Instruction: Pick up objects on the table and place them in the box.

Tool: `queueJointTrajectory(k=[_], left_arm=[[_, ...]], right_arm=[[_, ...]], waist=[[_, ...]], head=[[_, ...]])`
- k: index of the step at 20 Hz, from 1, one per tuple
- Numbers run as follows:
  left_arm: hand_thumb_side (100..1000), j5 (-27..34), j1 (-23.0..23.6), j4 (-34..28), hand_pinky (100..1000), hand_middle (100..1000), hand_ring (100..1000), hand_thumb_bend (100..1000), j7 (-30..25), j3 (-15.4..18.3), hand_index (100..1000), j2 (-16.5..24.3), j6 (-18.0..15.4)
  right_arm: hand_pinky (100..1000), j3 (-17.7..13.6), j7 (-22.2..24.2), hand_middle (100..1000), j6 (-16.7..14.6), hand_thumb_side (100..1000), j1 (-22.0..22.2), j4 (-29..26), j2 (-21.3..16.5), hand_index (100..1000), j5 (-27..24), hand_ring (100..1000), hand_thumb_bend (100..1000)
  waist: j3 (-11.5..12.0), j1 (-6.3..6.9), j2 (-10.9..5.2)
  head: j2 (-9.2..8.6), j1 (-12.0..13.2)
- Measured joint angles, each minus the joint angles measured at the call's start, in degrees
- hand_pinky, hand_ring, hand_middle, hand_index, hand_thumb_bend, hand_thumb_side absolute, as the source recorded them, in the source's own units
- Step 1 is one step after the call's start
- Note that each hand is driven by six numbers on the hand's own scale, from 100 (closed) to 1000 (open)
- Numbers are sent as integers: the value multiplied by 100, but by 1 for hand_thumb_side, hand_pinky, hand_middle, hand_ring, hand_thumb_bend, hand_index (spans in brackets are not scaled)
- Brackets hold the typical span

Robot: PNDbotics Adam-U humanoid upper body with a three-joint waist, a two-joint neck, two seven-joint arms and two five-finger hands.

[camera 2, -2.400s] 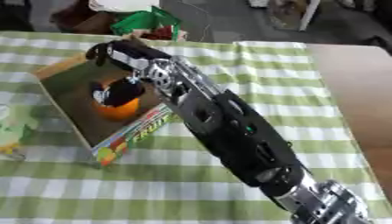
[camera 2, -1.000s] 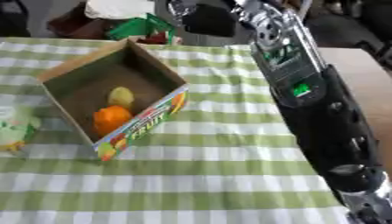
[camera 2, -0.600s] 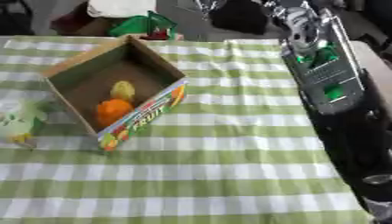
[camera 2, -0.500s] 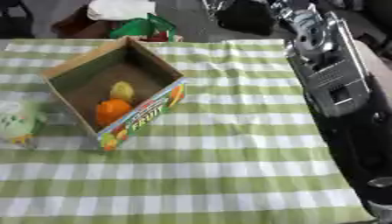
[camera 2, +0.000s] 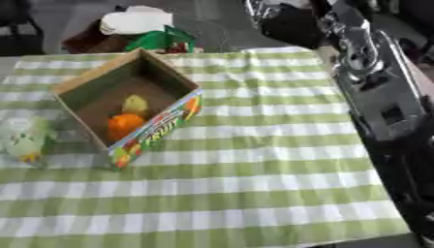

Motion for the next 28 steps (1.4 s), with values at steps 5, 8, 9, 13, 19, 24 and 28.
queueJointTrajectory(k=[5, 8, 9, 13, 19, 24, 28], left_arm=[[642, -386, -229, 348, 477, 665, 642, 100, -222, -41, 769, 494, 1], [608, -631, -401, 650, 484, 670, 648, 100, -445, -88, 777, 845, -50], [603, -713, -462, 764, 490, 674, 654, 100, -525, -116, 783, 967, -68], [665, -1050, -712, 1229, 525, 705, 688, 100, -858, -256, 822, 1457, -180], [903, -1557, -1148, 1866, 619, 763, 758, 225, -1355, -735, 884, 1996, -478], [1000, -1966, -1489, 2459, 662, 785, 787, 503, -1765, -1291, 907, 2260, -692], [1000, -2279, -1751, 2806, 677, 794, 796, 625, -2079, -1714, 917, 2312, -714]], right_arm=[[783, 65, -419, 751, -203, 349, 197, 0, 0, 882, -343, 868, 100], [781, 114, -599, 751, -246, 350, 260, 0, 0, 881, -408, 868, 100], [781, 127, -634, 751, -262, 351, 262, 0, 0, 881, -415, 867, 100], [780, 127, -724, 749, -367, 348, 309, 0, 0, 879, -425, 863, 100], [781, 108, -806, 748, -467, 346, 377, 0, 2, 879, -433, 862, 100], [782, 91, -818, 747, -469, 348, 408, 0, 17, 879, -435, 862, 100], [782, 91, -820, 746, -467, 345, 413, 0, 49, 879, -436, 861, 100]], waist=[[-4, 29, -13], [-4, 27, 10], [-6, 22, 24], [-39, -47, 93], [-71, -81, 174], [-91, -115, 199], [-91, -116, 211]], head=[[7, 23], [40, 43], [46, 50], [48, 106], [36, 217], [-3, 262], [-9, 278]])
